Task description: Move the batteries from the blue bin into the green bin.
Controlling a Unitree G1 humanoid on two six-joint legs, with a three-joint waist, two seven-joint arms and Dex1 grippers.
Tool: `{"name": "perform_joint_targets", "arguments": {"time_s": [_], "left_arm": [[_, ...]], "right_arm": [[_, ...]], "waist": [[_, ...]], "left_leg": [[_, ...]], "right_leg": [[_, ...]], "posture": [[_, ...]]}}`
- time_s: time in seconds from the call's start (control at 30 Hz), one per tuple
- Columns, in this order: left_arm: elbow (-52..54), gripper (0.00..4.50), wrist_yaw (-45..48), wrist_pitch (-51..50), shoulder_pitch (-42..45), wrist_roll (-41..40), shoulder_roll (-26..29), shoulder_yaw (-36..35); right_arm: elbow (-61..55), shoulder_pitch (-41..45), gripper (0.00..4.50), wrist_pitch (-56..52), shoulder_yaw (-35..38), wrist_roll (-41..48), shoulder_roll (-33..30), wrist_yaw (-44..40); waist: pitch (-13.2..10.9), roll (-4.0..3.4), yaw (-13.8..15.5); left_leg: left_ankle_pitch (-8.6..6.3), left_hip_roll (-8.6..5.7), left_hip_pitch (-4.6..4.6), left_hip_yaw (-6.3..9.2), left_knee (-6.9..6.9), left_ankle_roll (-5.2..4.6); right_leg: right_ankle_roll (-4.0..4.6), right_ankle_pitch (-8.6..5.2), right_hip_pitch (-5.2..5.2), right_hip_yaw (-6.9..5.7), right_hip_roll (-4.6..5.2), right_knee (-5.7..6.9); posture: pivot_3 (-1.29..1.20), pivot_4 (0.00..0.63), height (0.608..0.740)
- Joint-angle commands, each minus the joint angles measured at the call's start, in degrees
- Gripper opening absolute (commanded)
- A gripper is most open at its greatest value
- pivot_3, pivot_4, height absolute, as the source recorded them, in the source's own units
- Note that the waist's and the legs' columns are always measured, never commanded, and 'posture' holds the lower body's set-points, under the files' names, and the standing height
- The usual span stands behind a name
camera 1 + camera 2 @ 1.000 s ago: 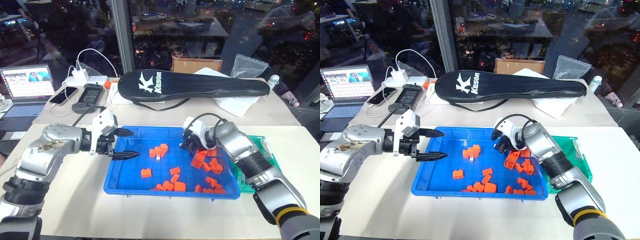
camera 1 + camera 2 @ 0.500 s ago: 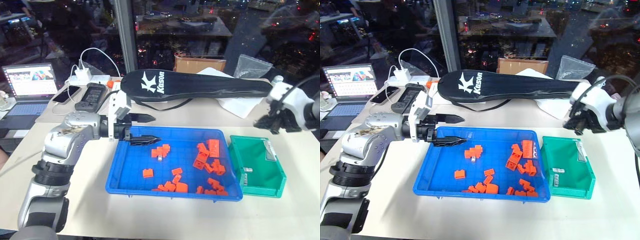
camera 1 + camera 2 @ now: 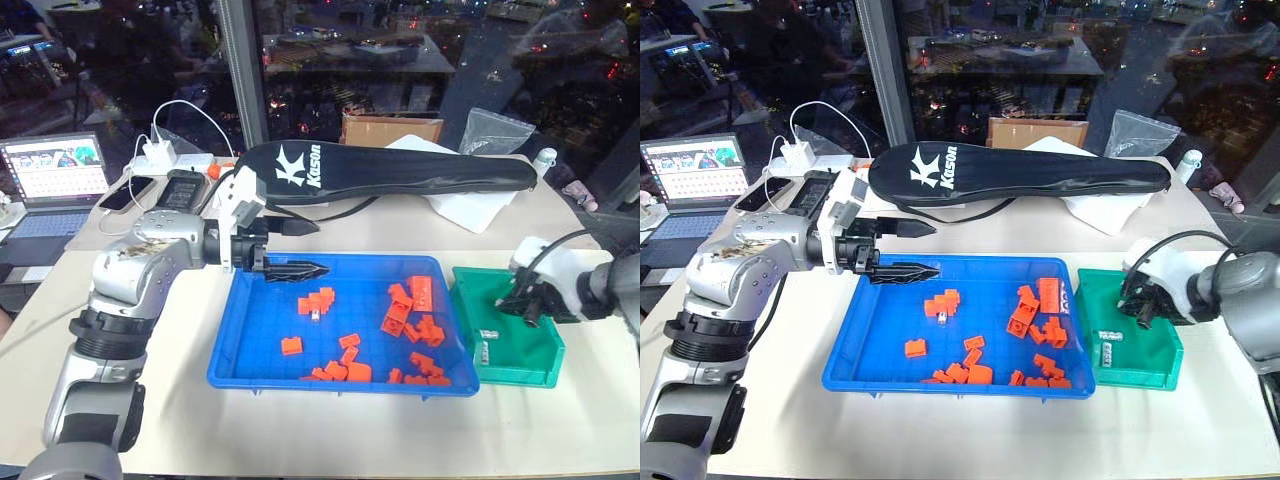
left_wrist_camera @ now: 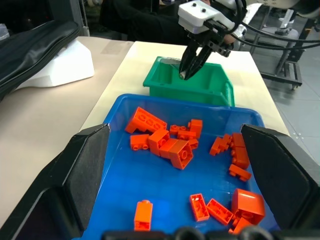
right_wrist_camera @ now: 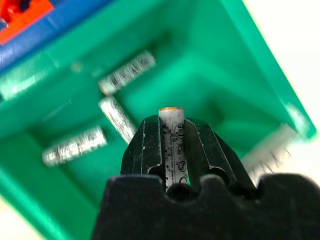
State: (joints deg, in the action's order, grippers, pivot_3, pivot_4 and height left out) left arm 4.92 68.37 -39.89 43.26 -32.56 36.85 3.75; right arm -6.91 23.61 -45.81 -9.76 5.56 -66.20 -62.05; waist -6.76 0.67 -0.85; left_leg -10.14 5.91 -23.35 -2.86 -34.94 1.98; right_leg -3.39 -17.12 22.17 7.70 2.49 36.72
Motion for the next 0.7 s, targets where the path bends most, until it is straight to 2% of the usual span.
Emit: {"name": "perform_joint_targets", "arguments": {"time_s": [0.03, 0.1, 0.2, 0.3, 0.43, 0.5, 0.57, 0.7], "left_arm": [[1.47, 4.5, 0.77, 1.64, 0.54, 1.43, 1.79, 0.57], [1.38, 4.5, 1.21, 1.77, 0.29, 1.79, 2.4, 0.65], [0.84, 4.5, 1.8, 1.59, 0.78, 2.27, 3.89, 0.52], [0.33, 4.5, 2.56, 2.06, 0.49, 3.55, 6.3, 0.64], [-0.07, 4.5, 2.7, 2.5, -1.42, 5.24, 9.77, 0.36], [0.61, 4.5, 3.02, 2.5, -2.81, 5.58, 11.23, 0.33], [2.36, 4.5, 3.74, 2.2, -5.12, 5.64, 13.66, -0.09], [4.39, 4.5, 3.51, 1.95, -8.46, 5.59, 16.92, -1.27]], "right_arm": [[0.8, 1.9, 0.25, 2.97, -1.5, -2.88, -0.32, 0.34], [0.58, 3.15, 1.25, 3.89, -2.98, -4.27, -0.04, 0.33], [0.07, 5.28, 2.13, 4.22, -3.39, -5.25, -1.22, -1.06], [-1.82, 8.9, 3.12, 4.47, -2.9, -6.82, -7.26, -5.77], [-3.83, 23.18, 4.49, -1.19, -1.27, -3.37, -3.89, -7.02], [-5.18, 26.46, 4.49, -3.13, -2.38, -1.28, 0.11, -7.59], [-6.7, 27.33, 4.49, -4.3, -4.78, 1.58, 8.13, -6.8], [-5.34, 26.15, 4.49, -0.06, -8.64, 2.13, 19.07, -5.15]], "waist": [[-0.01, -0.02, 0.11], [0.0, -0.02, 0.16], [-0.01, -0.02, 0.15], [-0.09, -0.17, 0.19], [-0.22, -0.32, -0.39], [-0.2, -0.23, -0.84], [-0.11, 0.1, -1.17], [-0.13, 0.2, -1.15]], "left_leg": [[0.0, 0.0, -0.01, 0.0, 0.01, 0.0], [0.0, -0.02, -0.04, 0.0, 0.01, 0.0], [0.0, -0.02, -0.02, 0.0, 0.01, 0.0], [0.0, -0.02, -0.03, -0.01, 0.03, 0.0], [0.0, 0.0, 0.06, -0.03, 0.05, 0.0], [0.0, 0.0, 0.15, 0.05, 0.16, 0.0], [-0.01, 0.03, 0.26, 0.14, 0.22, 0.0], [-0.01, 0.06, 0.04, 0.21, 0.13, 0.0]], "right_leg": [[0.0, 0.0, 0.01, 0.0, 0.0, -0.01], [0.0, -0.01, 0.02, 0.0, 0.01, -0.01], [0.0, -0.01, 0.02, 0.0, 0.01, 0.0], [-0.01, -0.01, 0.04, 0.0, 0.01, 0.0], [0.01, -0.03, 0.07, 0.0, 0.0, 0.02], [0.09, -0.05, 0.06, 0.01, -0.06, 0.04], [0.18, -0.11, -0.01, -0.05, -0.11, 0.1], [0.23, -0.12, 0.13, -0.11, -0.15, 0.27]], "posture": [[0.0, 0.15, 0.696], [0.0, 0.15, 0.696], [0.0, 0.15, 0.696], [0.0, 0.15, 0.696], [0.0, 0.15, 0.696], [0.0, 0.15, 0.696], [0.0, 0.15, 0.696], [0.0, 0.15, 0.696]]}}
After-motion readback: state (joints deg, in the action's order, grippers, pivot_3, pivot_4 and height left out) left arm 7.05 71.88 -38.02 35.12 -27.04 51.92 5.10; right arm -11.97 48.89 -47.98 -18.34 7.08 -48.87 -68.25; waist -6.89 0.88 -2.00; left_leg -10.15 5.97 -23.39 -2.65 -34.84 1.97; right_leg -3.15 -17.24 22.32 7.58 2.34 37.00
